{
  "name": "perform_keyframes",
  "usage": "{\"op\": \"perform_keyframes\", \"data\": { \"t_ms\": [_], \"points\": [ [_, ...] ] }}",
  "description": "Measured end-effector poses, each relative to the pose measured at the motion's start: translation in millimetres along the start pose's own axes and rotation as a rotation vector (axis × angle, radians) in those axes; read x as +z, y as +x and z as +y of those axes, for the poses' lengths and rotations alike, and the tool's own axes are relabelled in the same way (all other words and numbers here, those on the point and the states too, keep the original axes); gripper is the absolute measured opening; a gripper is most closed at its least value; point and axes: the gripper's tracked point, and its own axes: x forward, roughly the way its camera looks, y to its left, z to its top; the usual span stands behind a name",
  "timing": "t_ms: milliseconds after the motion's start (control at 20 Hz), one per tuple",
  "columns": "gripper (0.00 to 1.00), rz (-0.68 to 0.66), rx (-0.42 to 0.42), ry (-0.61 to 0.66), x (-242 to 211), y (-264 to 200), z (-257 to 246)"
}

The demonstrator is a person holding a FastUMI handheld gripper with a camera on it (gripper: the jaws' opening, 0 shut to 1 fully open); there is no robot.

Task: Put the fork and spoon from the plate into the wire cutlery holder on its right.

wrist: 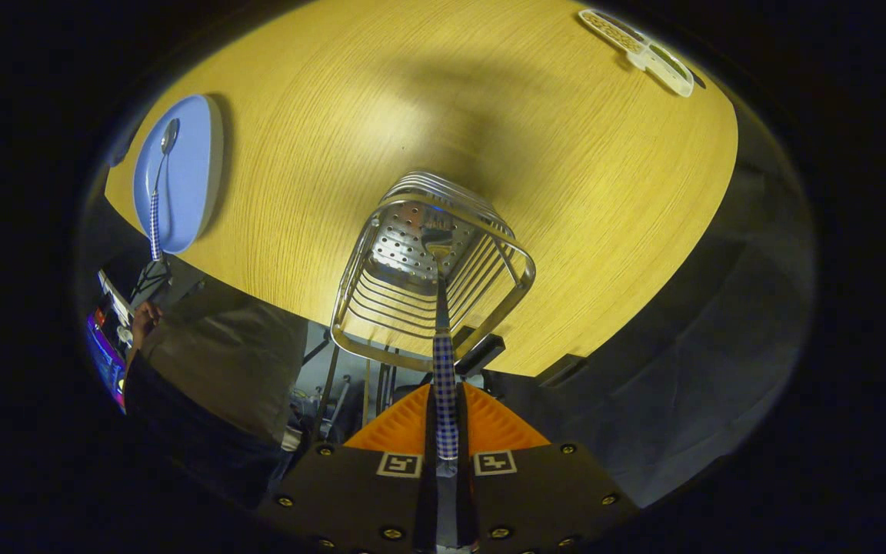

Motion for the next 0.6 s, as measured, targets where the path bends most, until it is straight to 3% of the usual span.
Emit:
{"op": "perform_keyframes", "data": {
  "t_ms": [150,200,600],
  "points": [
    [0.11,-0.032,0.013,0.022,-3.1,-6.6,-0.1],
    [0.17,-0.04,0.021,0.027,-3.6,-9.7,2.1],
    [0.18,-0.145,0.013,0.061,-19.4,-32.5,3.2]
  ]
}}
